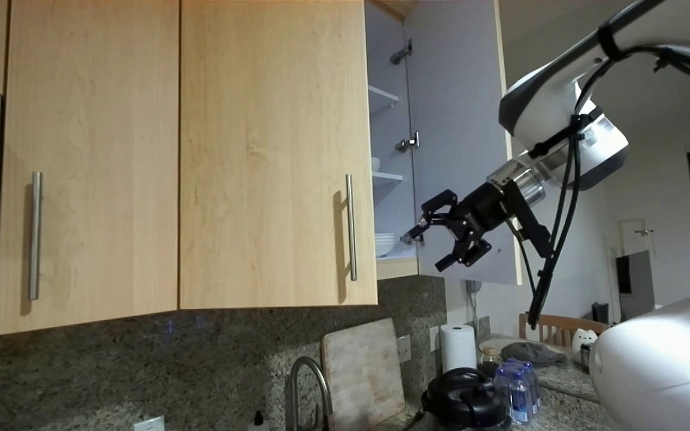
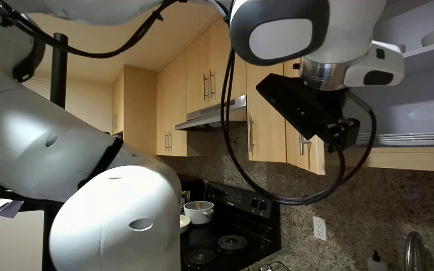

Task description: Open the cabinet door

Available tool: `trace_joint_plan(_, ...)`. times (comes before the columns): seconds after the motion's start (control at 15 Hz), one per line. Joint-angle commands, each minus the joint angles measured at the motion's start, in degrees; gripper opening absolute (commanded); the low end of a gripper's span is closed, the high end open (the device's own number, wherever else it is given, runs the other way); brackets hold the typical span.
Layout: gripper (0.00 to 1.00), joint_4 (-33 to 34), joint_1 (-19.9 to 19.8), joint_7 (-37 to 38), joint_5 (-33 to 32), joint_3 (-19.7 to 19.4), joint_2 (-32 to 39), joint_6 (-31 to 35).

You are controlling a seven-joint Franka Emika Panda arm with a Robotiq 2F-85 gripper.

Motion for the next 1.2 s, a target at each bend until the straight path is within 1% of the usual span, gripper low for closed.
trace_joint_plan(0.0, 1.00, 2.2, 4.0, 6.7, -0.1, -0.5, 1.8, 11.2)
trace_joint_plan(0.07, 1.00, 3.0, 4.6, 9.2, -0.4, 0.5, 2.8, 15.5)
trace_joint_plan(0.2, 1.00, 5.4, 6.4, 13.6, -2.3, 1.7, 5.2, 21.3)
trace_joint_plan(0.33, 1.00, 9.1, 7.9, 18.1, -6.4, 2.3, 8.8, 23.0)
trace_joint_plan(0.6, 1.00, 18.2, 11.7, 25.3, -15.1, 0.8, 15.9, 20.2)
trace_joint_plan(0.73, 1.00, 22.9, 13.9, 26.7, -18.4, -0.9, 19.5, 19.1)
trace_joint_plan(0.87, 1.00, 26.9, 16.2, 26.6, -20.6, -2.9, 22.3, 17.1)
trace_joint_plan(1.13, 1.00, 32.6, 20.8, 22.8, -21.6, -6.2, 25.7, 12.3)
